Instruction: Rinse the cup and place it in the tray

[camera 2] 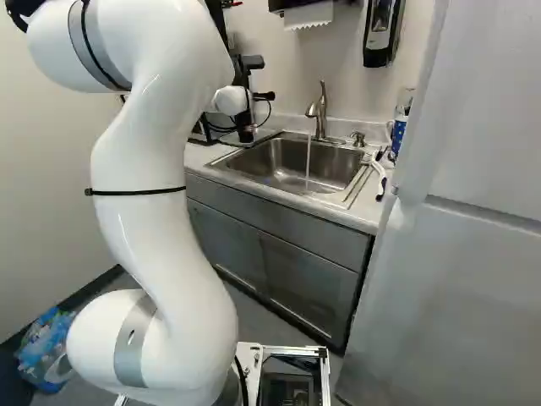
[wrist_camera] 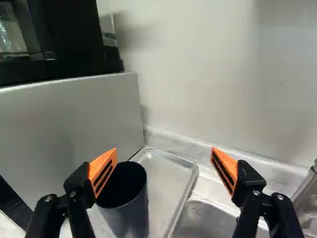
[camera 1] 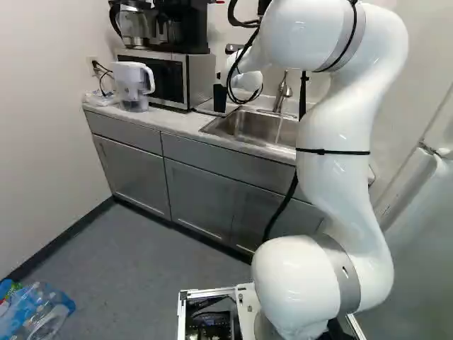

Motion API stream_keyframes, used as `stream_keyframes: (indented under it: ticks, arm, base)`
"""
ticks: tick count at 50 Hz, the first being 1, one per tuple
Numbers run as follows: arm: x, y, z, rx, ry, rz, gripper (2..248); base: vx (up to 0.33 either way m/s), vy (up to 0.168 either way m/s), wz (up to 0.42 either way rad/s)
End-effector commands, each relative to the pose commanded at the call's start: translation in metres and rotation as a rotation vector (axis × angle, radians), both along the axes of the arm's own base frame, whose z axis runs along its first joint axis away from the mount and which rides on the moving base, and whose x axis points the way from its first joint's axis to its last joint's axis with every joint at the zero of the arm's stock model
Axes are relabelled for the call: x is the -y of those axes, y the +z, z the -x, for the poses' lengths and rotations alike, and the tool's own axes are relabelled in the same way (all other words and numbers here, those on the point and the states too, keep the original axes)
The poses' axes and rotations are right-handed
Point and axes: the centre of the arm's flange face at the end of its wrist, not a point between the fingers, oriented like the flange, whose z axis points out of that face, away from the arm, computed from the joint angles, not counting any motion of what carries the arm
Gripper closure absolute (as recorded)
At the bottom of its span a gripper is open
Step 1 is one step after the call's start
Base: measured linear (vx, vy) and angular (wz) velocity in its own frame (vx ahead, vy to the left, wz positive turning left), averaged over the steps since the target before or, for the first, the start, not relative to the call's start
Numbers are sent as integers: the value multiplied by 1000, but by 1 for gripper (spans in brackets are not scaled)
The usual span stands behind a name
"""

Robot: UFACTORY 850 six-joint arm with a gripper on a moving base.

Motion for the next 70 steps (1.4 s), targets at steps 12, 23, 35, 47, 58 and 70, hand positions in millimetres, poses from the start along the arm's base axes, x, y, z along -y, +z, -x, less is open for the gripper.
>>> stream_keyframes:
  ticks: [12,23,35,47,58,70]
  arm:
    - [19,13,7,0,-28,0,3]
    - [37,24,13,1,-54,-1,3]
    - [56,37,16,10,-82,-1,3]
    - [76,50,16,34,-111,1,3]
    - [94,62,15,57,-137,2,3]
    - [113,72,13,80,-164,5,3]
  base:
    - [0,0,0]
    - [0,0,0]
    - [0,0,0]
    - [0,0,0]
    - [0,0,0]
    - [0,0,0]
